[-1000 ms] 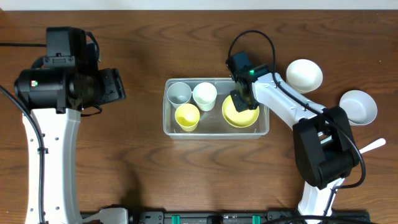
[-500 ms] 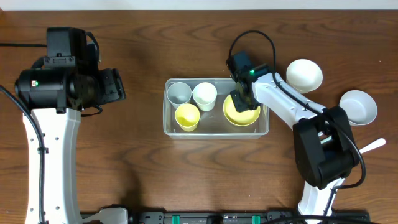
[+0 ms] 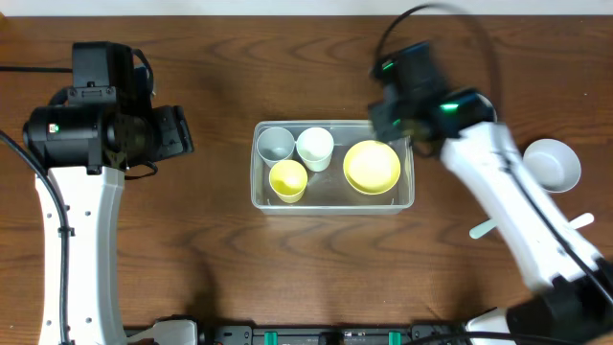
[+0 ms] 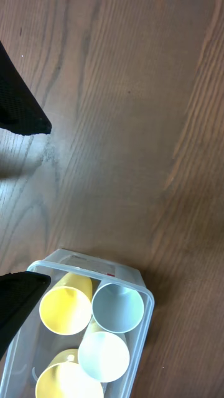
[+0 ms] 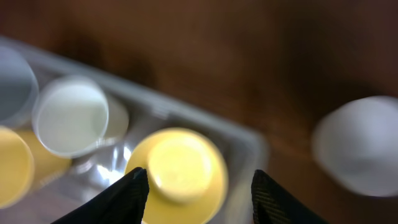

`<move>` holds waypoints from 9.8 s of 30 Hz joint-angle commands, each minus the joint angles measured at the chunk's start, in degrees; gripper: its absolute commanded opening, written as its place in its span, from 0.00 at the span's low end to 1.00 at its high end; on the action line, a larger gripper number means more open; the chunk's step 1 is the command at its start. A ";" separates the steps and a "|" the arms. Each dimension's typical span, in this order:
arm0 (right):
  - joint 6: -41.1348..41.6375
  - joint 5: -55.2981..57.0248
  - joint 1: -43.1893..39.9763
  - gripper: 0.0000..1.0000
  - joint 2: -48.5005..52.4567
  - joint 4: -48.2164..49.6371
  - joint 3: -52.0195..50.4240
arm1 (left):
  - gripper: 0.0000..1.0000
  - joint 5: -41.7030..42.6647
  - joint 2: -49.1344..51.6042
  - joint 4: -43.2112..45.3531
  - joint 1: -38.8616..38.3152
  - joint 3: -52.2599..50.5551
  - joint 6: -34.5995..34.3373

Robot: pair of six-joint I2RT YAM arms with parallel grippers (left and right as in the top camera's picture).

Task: Pack container
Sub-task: 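Open the right gripper and lift it away from the yellow bowl, then reach the right gripper to the white bowl and grasp its rim, then stack the white bowl onto the yellow bowl and release, then move the right gripper to the light-blue bowl and grasp it, then stack the light-blue bowl onto the white bowl and release, then lower the right gripper to the mint-green spoon and grasp it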

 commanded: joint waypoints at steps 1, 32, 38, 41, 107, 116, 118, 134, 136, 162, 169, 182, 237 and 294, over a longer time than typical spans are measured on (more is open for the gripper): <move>-0.17 0.83 -6.80 0.61 0.11 -0.87 1.62 | 0.71 -0.04 0.42 0.00 0.31 -0.50 -0.28; -12.63 2.40 -20.72 0.68 27.80 3.67 1.62 | 0.71 -0.04 0.42 0.02 0.28 -0.50 -0.28; -12.59 2.40 -20.72 0.39 27.80 3.19 1.62 | 0.71 -0.04 0.42 0.00 0.28 -0.50 -0.28; -12.61 2.40 -20.72 0.31 27.80 2.71 1.62 | 0.71 -0.04 0.42 0.00 0.28 -0.50 -0.28; -5.51 -10.69 6.84 0.01 11.23 -15.96 4.44 | 0.71 -0.04 0.42 -0.20 0.31 -0.50 -0.28; -5.57 -10.67 6.82 0.24 12.00 -16.26 4.44 | 0.71 -0.04 0.42 -0.20 0.31 -0.50 -0.26; -5.55 -10.67 6.82 0.32 12.00 -16.31 4.44 | 0.71 -0.04 0.42 -0.20 0.28 -0.50 -0.28; -0.85 -0.31 5.46 0.36 9.64 -14.21 9.79 | 0.71 -0.04 0.42 -0.20 0.28 -0.50 -0.26; 2.40 5.16 3.45 0.50 7.85 -15.10 13.31 | 0.71 -0.04 0.42 -0.20 0.31 -0.50 -0.26; 3.82 2.01 -43.74 0.68 21.16 -12.26 5.99 | 0.71 -0.04 0.42 -0.39 0.31 -0.50 -0.26; 3.85 1.77 -43.69 0.68 27.56 -11.47 5.99 | 0.71 -0.04 0.42 -0.39 0.31 -0.50 -0.28; 3.85 0.46 -43.69 0.34 28.98 -11.32 5.51 | 0.71 -0.04 0.42 -0.39 0.28 -0.50 -0.28; -15.67 -9.64 4.50 0.01 3.87 -20.15 6.86 | 0.71 -0.04 0.42 -0.39 0.28 -0.50 -0.28; 34.91 11.69 -18.38 0.99 -7.17 -15.85 0.48 | 0.72 -0.04 0.42 -1.29 0.28 -0.50 -0.28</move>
